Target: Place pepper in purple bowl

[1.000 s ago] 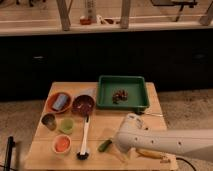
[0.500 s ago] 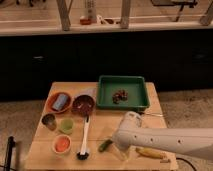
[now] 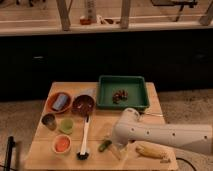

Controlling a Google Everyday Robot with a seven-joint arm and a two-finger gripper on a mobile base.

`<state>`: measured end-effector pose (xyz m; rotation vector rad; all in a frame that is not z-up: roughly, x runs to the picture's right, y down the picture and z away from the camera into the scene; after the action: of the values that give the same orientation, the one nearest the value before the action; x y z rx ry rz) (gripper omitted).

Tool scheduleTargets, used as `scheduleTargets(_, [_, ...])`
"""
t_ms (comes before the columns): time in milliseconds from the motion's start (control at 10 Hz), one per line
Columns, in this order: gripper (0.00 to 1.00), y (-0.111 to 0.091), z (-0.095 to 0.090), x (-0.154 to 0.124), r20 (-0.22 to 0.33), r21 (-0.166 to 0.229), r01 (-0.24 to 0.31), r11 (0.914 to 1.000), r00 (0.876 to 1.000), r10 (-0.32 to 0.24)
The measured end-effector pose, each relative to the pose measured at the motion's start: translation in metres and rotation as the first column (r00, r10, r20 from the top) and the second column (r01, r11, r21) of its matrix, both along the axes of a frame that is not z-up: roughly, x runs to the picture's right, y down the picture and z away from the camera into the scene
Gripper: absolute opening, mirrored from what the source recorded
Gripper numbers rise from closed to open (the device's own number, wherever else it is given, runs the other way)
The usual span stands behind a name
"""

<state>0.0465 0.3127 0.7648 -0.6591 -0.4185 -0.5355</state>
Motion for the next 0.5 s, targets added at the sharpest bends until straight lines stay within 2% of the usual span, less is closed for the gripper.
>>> scheduleTargets(400, [0.43, -0.0049, 0.0087, -0.0063, 0.019, -0.047, -0.008, 0.9989, 1.000, 0.009])
scheduleTargets(500, [0.31, -0.0075, 0.0109, -0.0049, 0.022, -0.060, -0.017, 0.9981, 1.000, 0.018])
